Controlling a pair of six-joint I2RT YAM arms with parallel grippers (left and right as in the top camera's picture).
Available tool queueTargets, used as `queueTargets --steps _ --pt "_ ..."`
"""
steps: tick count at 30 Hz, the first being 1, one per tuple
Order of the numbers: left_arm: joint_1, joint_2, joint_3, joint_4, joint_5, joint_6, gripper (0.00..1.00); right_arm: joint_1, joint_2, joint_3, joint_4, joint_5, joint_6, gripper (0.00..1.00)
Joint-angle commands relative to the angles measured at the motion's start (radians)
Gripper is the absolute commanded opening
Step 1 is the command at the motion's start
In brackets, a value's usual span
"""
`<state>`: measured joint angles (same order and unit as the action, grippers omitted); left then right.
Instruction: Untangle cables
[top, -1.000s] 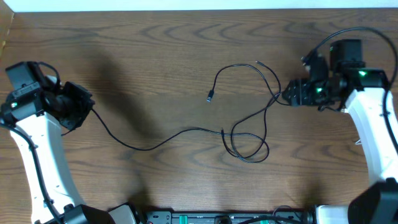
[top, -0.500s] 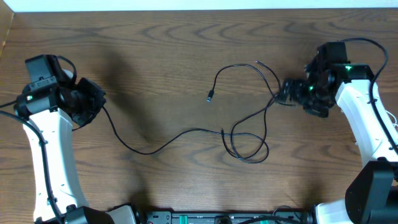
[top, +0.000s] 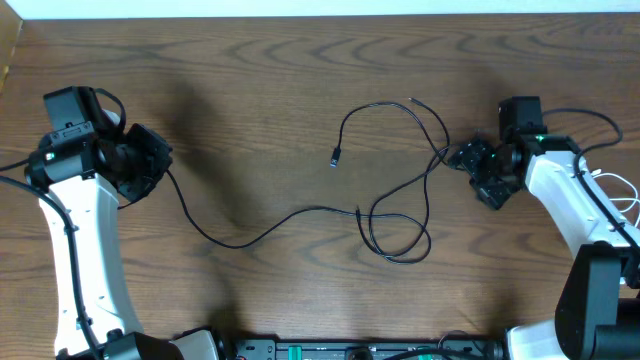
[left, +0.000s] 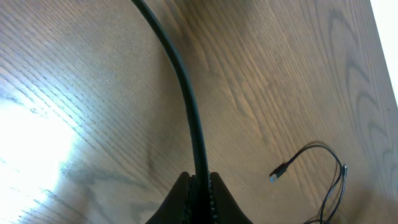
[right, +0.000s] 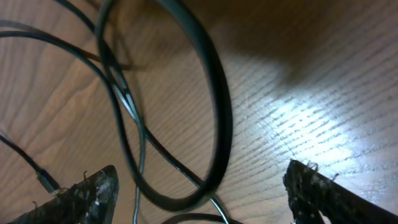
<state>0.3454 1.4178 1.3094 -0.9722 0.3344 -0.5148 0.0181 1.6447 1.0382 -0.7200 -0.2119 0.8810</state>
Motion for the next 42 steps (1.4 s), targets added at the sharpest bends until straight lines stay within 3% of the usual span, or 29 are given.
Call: queueTargets --steps 1,4,7,8,10,13,17,22,26,30,36,39,42 --pt "-0.005 0.008 -0.004 -0.002 -0.006 0.021 0.08 0.002 0.003 -0.004 0.008 0.012 0.050 0.82" --pt "-0.005 0.008 -0.004 -0.003 -0.006 0.021 0.08 0.002 0.003 -0.005 0.029 0.043 0.050 0.78" --pt "-0.005 0.008 -0.004 -0.003 -0.006 0.021 0.08 0.003 0.003 -0.016 0.088 0.055 0.051 0.60" --pt "-0.005 0.008 -0.004 -0.003 -0.006 0.021 0.08 0.003 0.003 -0.022 0.112 0.053 0.051 0.51" --pt "-0.005 0.008 -0.004 -0.003 -0.006 0.021 0.08 0.008 0.003 -0.032 0.160 0.051 0.050 0.01" --pt "-0.005 0.008 -0.004 -0.003 -0.006 0.021 0.07 0.014 0.002 -0.031 0.200 -0.023 -0.027 0.01" --pt "-0.009 0.008 -0.005 -0.002 -0.006 0.021 0.08 0.014 -0.028 -0.017 0.343 -0.354 -0.235 0.01" --pt "-0.040 0.010 -0.019 0.013 -0.007 0.021 0.08 0.014 -0.120 0.036 0.511 -0.642 -0.277 0.01" --pt "-0.069 0.016 -0.029 0.032 -0.008 0.024 0.08 0.025 -0.218 0.084 0.741 -0.842 -0.250 0.01" --pt "-0.094 0.027 -0.030 0.035 -0.007 0.025 0.08 0.029 -0.318 0.132 0.852 -0.826 -0.220 0.01" --pt "-0.140 0.046 -0.030 0.035 -0.008 0.036 0.08 0.026 -0.403 0.219 0.834 -0.710 -0.245 0.01" --pt "-0.163 0.056 -0.030 0.035 -0.008 0.041 0.08 0.026 -0.401 0.285 0.748 -0.697 -0.297 0.01" --pt "-0.182 0.066 -0.030 0.035 -0.015 0.051 0.08 0.027 -0.400 0.372 0.552 -0.625 -0.425 0.01"
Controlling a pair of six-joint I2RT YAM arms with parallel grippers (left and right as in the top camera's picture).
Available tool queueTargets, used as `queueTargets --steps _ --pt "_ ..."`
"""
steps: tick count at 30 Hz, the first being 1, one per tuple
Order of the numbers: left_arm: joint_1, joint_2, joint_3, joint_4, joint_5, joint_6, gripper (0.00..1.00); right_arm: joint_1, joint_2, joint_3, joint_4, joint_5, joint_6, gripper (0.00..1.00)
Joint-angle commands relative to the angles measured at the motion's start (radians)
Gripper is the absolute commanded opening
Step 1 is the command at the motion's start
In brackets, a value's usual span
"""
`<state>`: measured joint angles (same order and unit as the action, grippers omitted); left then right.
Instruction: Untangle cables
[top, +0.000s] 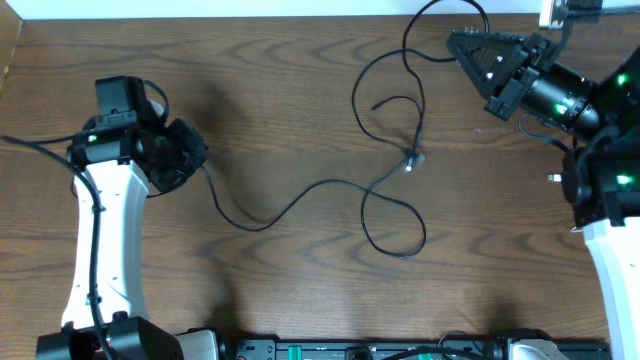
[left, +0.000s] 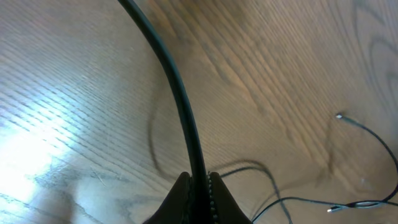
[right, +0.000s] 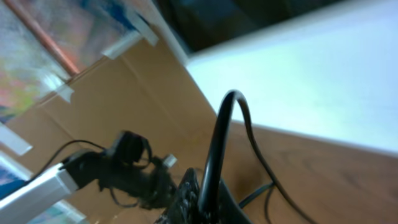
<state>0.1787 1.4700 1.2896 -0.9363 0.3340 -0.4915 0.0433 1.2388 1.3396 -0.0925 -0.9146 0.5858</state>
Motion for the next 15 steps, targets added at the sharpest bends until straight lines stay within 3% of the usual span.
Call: queueTargets --steps 1,4,8,15 --pt "-0.021 0.019 -0.010 -0.001 -0.014 0.028 0.08 0.002 0.009 0.111 -0.168 0.124 -0.191 0.01" --pt "-0.029 0.026 -0.010 -0.001 -0.014 0.028 0.08 0.002 0.027 0.234 -0.401 0.271 -0.337 0.01" --pt "-0.030 0.027 -0.011 -0.002 -0.014 0.028 0.08 0.002 0.075 0.389 -0.576 0.336 -0.437 0.01" --pt "-0.030 0.027 -0.011 -0.027 -0.075 0.028 0.08 0.011 0.154 0.565 -0.591 0.251 -0.479 0.01"
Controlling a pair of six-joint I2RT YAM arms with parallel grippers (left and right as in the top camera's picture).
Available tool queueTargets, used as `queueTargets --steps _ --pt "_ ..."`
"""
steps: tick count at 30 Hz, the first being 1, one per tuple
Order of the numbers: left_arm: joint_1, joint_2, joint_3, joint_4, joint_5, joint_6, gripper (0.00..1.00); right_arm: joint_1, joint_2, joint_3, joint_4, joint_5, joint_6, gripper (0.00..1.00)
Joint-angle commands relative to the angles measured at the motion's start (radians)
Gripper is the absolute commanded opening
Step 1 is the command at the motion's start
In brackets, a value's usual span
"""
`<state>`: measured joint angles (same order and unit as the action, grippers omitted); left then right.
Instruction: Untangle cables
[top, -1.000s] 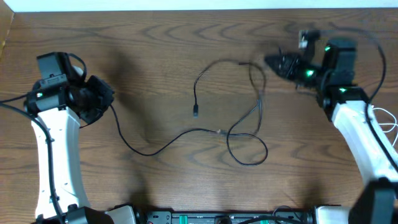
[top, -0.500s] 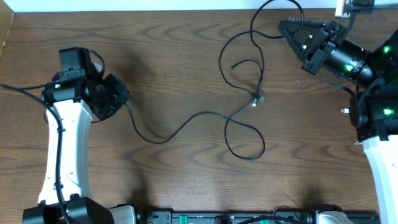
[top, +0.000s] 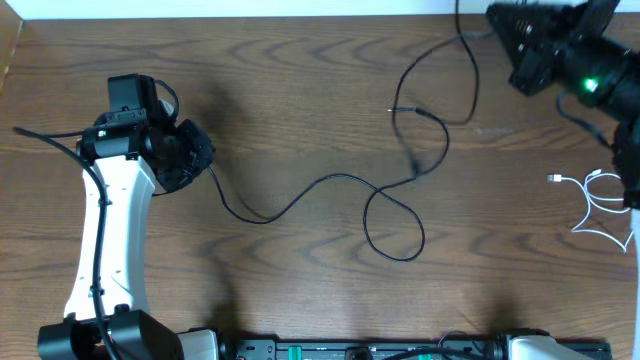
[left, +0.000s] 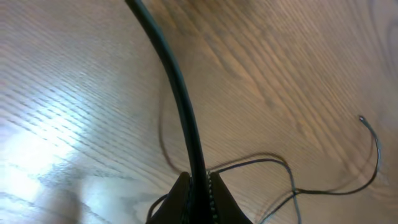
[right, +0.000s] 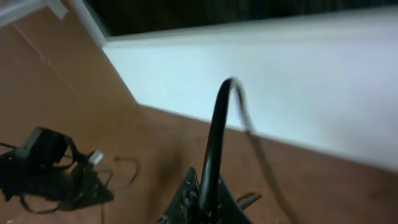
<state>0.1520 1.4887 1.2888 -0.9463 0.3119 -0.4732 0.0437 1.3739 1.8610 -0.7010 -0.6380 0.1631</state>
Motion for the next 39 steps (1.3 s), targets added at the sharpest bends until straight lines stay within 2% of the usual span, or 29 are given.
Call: queueTargets --steps 1,9,14,20,31,37,38,39 --pt "-0.003 0.008 -0.010 -0.019 -0.056 0.010 0.08 0.013 0.019 0.044 0.028 -0.015 -0.055 0.01" --pt "-0.003 0.008 -0.010 -0.021 -0.056 0.009 0.08 0.016 0.026 0.040 -0.076 0.145 -0.056 0.01" --pt "-0.003 0.008 -0.010 -0.021 -0.056 0.010 0.08 0.012 0.033 0.040 -0.153 0.409 -0.056 0.01" --pt "-0.003 0.008 -0.010 -0.021 -0.056 0.010 0.08 -0.074 0.053 0.040 -0.205 0.571 -0.055 0.01" --pt "-0.003 0.008 -0.010 -0.022 -0.056 0.010 0.08 -0.285 0.134 0.040 -0.340 0.586 0.024 0.01" --pt "-0.003 0.008 -0.010 -0.022 -0.056 0.010 0.08 -0.335 0.175 0.040 -0.464 0.587 0.039 0.01" --pt "-0.003 0.008 -0.010 -0.022 -0.056 0.010 0.08 -0.339 0.180 0.040 -0.488 0.587 0.039 0.02" --pt "-0.003 0.008 -0.010 -0.022 -0.056 0.010 0.08 -0.343 0.185 0.040 -0.518 0.592 0.039 0.09"
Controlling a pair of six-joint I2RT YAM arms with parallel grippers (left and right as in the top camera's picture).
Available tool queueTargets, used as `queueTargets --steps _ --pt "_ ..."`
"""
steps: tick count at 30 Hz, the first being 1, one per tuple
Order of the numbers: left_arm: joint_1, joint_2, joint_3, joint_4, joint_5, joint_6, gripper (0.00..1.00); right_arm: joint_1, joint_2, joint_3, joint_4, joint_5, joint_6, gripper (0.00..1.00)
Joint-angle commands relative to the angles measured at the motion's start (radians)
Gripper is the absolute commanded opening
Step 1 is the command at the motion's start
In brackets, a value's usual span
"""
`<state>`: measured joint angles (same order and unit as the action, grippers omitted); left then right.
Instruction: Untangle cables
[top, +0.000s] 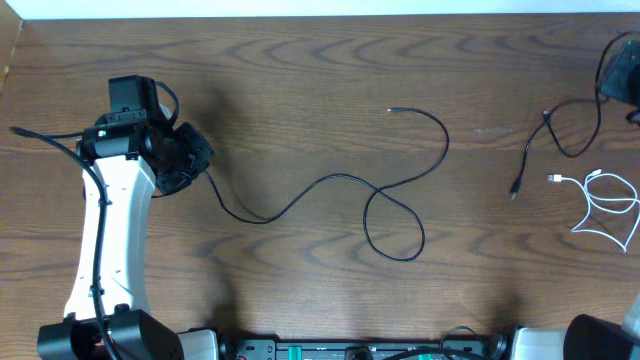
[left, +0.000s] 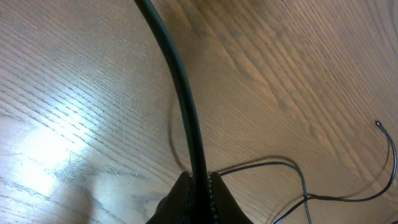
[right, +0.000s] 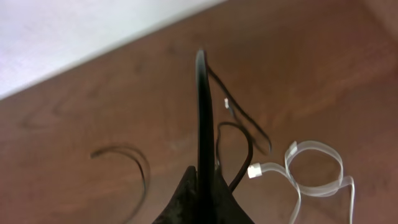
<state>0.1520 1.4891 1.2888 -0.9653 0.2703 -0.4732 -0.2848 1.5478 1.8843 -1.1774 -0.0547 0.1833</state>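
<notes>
A long black cable (top: 340, 179) lies across the table's middle, with a loop (top: 392, 230) near the front and its free tip (top: 391, 110) farther back. My left gripper (top: 188, 160) is shut on its left end; in the left wrist view the fingertips (left: 199, 184) pinch the cable (left: 179, 87). A shorter black cable (top: 530, 155) hangs apart at the right. My right gripper (top: 615, 80), raised at the frame's far right edge, is shut on it (right: 202, 180).
A white cable (top: 600, 205) lies coiled at the right edge, just right of the short black cable's dangling plug (top: 515, 190); it also shows below my right gripper as the white cable (right: 317, 165). The table's back edge meets a white wall (right: 74, 37).
The short black cable, which still crossed the long one, now hangs free at the right beside the white cable. My right gripper has moved farther right. The left arm has barely moved.
Both black cables were tangled at centre right, my right gripper open around them and my left shut on the long cable's end. Then my right gripper was shut on the short cable and raised at the back right. Now the two cables are apart.
</notes>
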Motion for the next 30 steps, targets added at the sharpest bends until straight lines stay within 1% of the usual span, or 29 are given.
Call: queueTargets --steps 1,2,3,5,7,9,13,17,19,20,21,23,24,26,27,30 --pt "-0.003 0.008 -0.010 -0.003 -0.014 0.010 0.08 -0.018 0.016 0.017 -0.065 0.019 0.018 0.21" --pt "-0.003 0.008 -0.010 -0.003 -0.014 0.010 0.08 -0.018 0.020 0.017 -0.085 0.040 0.018 0.31" --pt "-0.003 0.008 -0.010 -0.003 -0.014 0.010 0.08 -0.018 0.025 0.017 -0.101 0.063 0.018 0.48" --pt "-0.003 0.008 -0.010 -0.003 -0.014 0.010 0.08 -0.017 0.037 0.017 -0.117 0.082 0.018 0.64" --pt "-0.003 0.008 -0.010 -0.003 -0.014 0.010 0.08 -0.016 0.049 0.017 -0.124 0.073 0.018 0.73" --pt "-0.003 0.008 -0.010 -0.003 -0.014 0.010 0.07 -0.014 0.059 0.017 -0.133 0.040 0.018 0.80" --pt "-0.003 0.008 -0.010 -0.003 -0.014 0.010 0.08 -0.014 0.090 0.017 -0.186 -0.034 -0.023 0.85" --pt "-0.003 0.008 -0.011 -0.003 -0.014 0.010 0.08 -0.014 0.123 0.016 -0.241 -0.033 -0.032 0.86" --pt "-0.003 0.008 -0.011 -0.003 -0.014 0.010 0.08 -0.014 0.140 0.014 -0.254 -0.067 -0.032 0.84" --pt "-0.003 0.008 -0.011 -0.003 -0.014 0.010 0.08 -0.014 0.150 0.009 -0.257 -0.114 -0.045 0.80" --pt "-0.003 0.008 -0.011 -0.003 -0.014 0.010 0.08 -0.013 0.156 0.002 -0.258 -0.168 -0.071 0.78" --pt "-0.006 0.008 -0.011 -0.003 -0.014 0.010 0.08 -0.001 0.169 -0.030 -0.256 -0.302 -0.149 0.79" --pt "-0.010 0.008 -0.012 -0.003 -0.013 0.010 0.07 0.006 0.173 -0.044 -0.255 -0.331 -0.161 0.80" --pt "-0.028 0.008 -0.013 -0.007 -0.013 0.010 0.08 0.024 0.180 -0.085 -0.251 -0.359 -0.166 0.82" --pt "-0.058 0.008 -0.017 -0.012 -0.009 0.010 0.08 0.048 0.185 -0.133 -0.240 -0.372 -0.166 0.83" --pt "-0.116 0.009 -0.027 -0.018 -0.010 0.011 0.08 0.100 0.186 -0.225 -0.207 -0.379 -0.165 0.82"
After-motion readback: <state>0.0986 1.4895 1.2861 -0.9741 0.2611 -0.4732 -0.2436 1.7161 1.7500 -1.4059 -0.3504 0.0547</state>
